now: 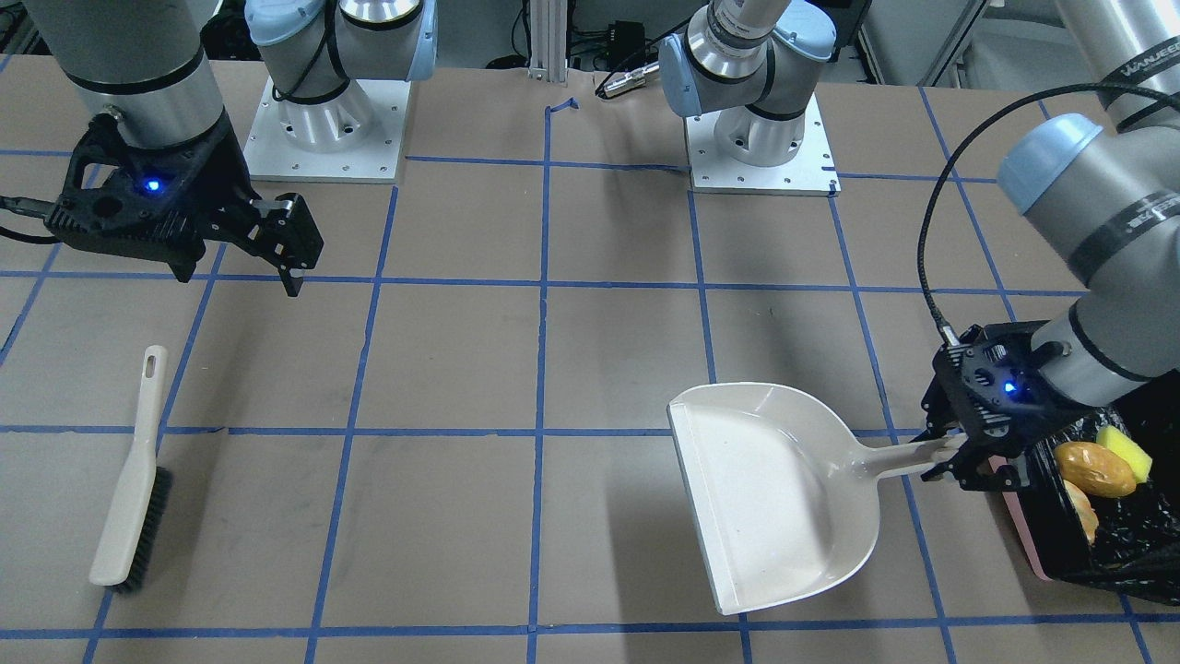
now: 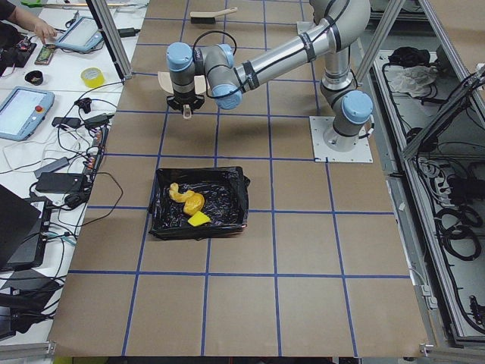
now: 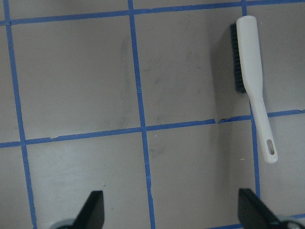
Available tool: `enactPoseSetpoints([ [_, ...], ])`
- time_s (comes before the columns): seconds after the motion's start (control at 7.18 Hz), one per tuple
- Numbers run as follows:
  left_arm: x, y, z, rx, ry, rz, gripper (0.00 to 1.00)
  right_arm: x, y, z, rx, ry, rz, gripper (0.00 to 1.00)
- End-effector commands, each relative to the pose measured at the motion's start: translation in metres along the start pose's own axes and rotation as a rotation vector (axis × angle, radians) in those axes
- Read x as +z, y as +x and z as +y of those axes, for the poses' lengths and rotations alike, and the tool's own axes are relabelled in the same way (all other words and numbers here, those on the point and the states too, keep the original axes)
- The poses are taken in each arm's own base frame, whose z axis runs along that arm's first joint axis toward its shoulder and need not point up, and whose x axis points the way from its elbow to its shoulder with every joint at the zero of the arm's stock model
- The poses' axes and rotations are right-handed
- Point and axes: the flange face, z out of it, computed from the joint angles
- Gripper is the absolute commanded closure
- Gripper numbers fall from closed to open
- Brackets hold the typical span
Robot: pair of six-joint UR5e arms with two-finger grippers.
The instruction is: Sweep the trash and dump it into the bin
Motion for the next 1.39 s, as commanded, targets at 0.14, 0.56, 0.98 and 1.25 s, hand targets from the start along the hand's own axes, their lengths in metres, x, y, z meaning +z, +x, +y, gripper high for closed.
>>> enactPoseSetpoints([
  [0.14, 0.029, -0.002, -0.025, -0.012, 0.004, 0.022, 1.0, 0.0, 0.0, 0.0, 0.0, -0.001, 0.001, 0.0],
  [0.56, 0.048, -0.009, -0.041, -0.017, 0.003, 0.002, 1.0, 0.0, 0.0, 0.0, -0.007, -0.001, 0.003, 0.0],
  [0.98, 0.065, -0.013, -0.049, -0.029, 0.004, 0.0, 1.0, 0.0, 0.001, 0.0, -0.009, -0.001, 0.003, 0.0],
  [1.25, 0.078, -0.018, -0.049, -0.026, 0.001, 0.001, 1.0, 0.0, 0.001, 0.0, -0.009, -0.001, 0.003, 0.0],
])
